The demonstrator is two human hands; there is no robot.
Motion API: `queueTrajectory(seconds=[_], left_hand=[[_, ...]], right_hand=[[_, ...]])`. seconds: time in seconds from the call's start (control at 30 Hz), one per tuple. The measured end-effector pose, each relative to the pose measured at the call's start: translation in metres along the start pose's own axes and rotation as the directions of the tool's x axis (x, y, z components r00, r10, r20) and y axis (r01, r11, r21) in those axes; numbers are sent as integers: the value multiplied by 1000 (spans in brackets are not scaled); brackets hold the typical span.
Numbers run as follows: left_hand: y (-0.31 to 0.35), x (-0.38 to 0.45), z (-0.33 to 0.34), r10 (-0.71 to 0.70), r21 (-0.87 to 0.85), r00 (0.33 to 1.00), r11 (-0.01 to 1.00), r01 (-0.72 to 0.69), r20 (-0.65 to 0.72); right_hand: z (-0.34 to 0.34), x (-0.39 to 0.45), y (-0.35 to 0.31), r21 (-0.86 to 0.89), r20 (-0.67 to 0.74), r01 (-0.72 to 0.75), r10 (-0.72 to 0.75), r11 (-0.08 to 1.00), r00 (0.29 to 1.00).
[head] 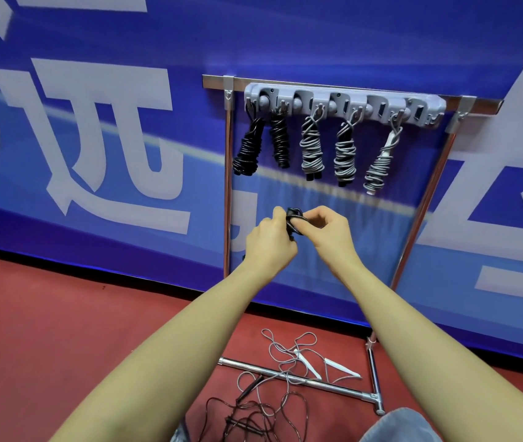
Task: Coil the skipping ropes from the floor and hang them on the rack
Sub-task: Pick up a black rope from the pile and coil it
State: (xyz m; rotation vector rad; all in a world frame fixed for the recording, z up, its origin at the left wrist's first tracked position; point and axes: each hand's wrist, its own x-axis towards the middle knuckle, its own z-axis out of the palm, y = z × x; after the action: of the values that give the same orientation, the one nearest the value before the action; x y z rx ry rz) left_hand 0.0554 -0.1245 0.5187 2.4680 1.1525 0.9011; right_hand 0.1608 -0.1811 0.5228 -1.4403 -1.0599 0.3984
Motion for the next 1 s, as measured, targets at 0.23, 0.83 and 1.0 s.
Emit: queueTrajectory(seconds=[0.23,0.83,1.0], left_hand=[[-2,5,-4,-6,-27,1000,1000,6,12],[0,-4,-5,-44,-263,975,959,102,220],[1,-6,-4,-65,-293,977,948,124,204]], right_hand=[[-6,-5,-3,211,144,-64,33,975,989],[-13,-3,6,203,118,-105,82,973,990],[-14,-3,4,170,139,-109,85,979,987]])
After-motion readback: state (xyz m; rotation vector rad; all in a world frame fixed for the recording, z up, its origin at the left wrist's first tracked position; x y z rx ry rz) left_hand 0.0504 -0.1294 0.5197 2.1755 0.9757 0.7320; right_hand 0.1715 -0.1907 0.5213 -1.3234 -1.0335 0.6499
